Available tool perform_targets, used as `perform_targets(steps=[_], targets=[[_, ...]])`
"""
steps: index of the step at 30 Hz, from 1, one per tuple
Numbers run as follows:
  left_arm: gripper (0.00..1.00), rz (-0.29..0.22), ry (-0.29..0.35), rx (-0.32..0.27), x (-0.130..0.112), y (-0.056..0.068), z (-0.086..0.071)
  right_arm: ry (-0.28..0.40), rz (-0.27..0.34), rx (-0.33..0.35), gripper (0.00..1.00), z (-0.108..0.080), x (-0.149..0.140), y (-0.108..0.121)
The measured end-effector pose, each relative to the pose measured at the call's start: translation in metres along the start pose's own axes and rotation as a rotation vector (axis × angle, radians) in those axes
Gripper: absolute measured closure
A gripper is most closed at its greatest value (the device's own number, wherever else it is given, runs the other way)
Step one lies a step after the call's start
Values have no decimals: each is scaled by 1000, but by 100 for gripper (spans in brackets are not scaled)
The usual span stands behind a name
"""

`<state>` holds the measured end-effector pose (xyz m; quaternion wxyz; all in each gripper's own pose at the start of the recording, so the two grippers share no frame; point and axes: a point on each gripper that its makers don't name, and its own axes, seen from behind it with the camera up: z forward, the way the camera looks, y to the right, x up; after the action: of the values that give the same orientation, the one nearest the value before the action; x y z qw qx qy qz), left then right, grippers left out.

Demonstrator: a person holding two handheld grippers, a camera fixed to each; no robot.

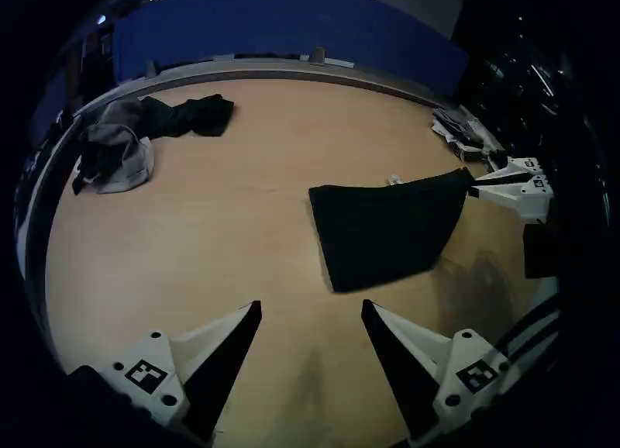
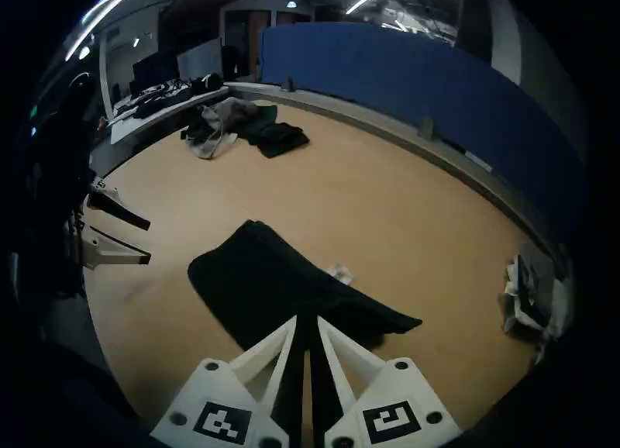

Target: Fold towel

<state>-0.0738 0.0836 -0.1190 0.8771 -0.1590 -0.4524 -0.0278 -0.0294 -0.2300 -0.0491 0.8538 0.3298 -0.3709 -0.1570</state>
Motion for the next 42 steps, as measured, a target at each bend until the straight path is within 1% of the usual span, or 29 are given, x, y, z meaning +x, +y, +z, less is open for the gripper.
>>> perform_targets(steps=[5, 9, 12, 20, 23, 27, 30, 33, 37, 42], targets=[[4, -8, 2, 1, -1, -3, -1, 3, -34, 23, 97, 9, 12, -9], [4, -8, 3, 5, -3, -5, -2, -2, -73, 50, 97, 18, 19, -21], [4, -12, 4, 8, -4, -8, -3, -9, -102, 73, 97, 27, 23, -33], [4, -40, 8, 13, -8, -15, -5, -29, -182, 150, 97, 51, 28, -75], [4, -48, 9, 16, -9, -18, -6, -34, -199, 175, 97, 59, 29, -89], [4, -56, 9, 24, -12, -24, -8, -42, -199, 211, 97, 72, 27, -106], [4, -59, 7, 37, -16, -30, -12, -54, -194, 240, 97, 82, 22, -117], [4, -60, 7, 59, -21, -39, -16, -65, -195, 263, 97, 89, 16, -128], [4, -72, 9, 86, -28, -51, -23, -87, -199, 284, 97, 96, 5, -139], [4, -99, 22, 117, -34, -66, -33, -108, -205, 296, 97, 101, -7, -147]])
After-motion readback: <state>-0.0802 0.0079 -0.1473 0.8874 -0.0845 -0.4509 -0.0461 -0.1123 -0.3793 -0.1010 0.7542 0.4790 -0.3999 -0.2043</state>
